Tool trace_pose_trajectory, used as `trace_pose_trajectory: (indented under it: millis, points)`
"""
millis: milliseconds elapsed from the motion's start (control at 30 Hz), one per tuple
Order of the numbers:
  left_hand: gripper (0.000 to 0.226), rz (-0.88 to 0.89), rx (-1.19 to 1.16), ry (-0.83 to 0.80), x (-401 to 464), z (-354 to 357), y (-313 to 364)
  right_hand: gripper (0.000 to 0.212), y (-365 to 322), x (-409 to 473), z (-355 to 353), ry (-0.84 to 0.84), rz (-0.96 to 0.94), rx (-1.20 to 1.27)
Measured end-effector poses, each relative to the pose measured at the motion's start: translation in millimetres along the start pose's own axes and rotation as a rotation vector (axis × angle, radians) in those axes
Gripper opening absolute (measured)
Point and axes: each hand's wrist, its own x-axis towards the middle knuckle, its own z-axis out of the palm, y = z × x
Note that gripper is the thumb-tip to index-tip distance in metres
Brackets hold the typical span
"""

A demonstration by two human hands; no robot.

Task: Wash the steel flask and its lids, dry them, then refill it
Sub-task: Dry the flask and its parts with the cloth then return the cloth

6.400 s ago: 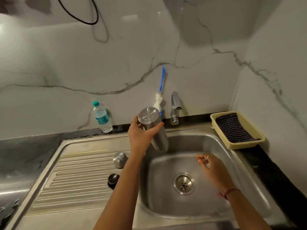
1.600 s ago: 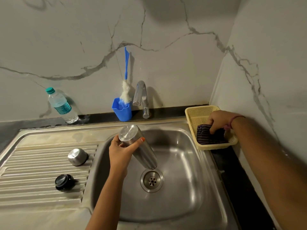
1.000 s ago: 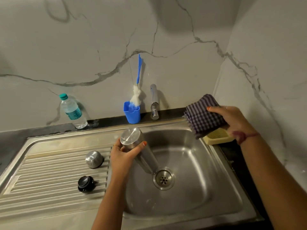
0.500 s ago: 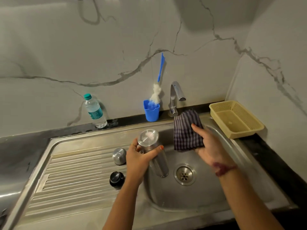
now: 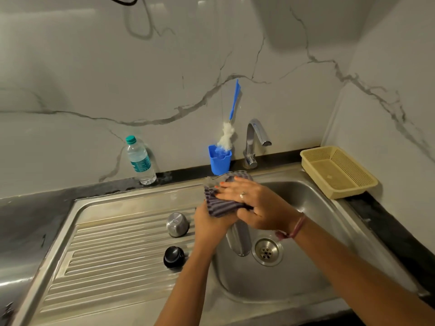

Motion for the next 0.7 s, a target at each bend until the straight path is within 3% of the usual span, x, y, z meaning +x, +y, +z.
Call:
trace_pose_trajectory:
  millis: [167,267,367,467,600,700]
  points:
    - [0.043,-0.006,-0.038,-0.066,2,8,8,0.047,19,-9,-9,0.132,0.037,0.102]
    - [0.043,0.015,0.011,-0.026,8,16,7,0.049,14,7,-12,0.084,0.068,0.022]
    - [0.035,-0.039,-0.014,0.015,13,17,3,0.048,13,6,-13,0.034,-0.064,-0.066]
    - [0.028,-0.041,-0.038,-0.011,13,16,4,0.046,25,-14,-14,0.145,-0.075,0.056]
    - [0.049,-0.042,-0.095,-0.098,11,20,13,0.046,31,-18,-6,0.339,0.112,0.368]
    - [0.048,-0.07,-0.144,-0.093,10,28,16,0.043,22,-2,-4,0.324,0.192,0.399]
